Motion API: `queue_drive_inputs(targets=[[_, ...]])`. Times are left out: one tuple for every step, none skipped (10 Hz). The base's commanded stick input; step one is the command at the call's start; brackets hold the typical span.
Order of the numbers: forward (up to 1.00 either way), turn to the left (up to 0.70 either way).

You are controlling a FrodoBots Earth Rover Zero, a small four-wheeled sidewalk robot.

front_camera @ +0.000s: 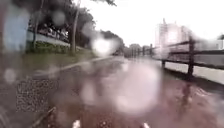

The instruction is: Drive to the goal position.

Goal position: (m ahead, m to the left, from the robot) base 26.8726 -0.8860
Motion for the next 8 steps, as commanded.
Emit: queue_drive_inputs(targets=[[0.70,0.00],[0.70,0.00],[0.70,0.00],[0.70,0.00],[0.70,0.00],[0.70,0.00],[0.70,0.00],[0.70,0.00]])
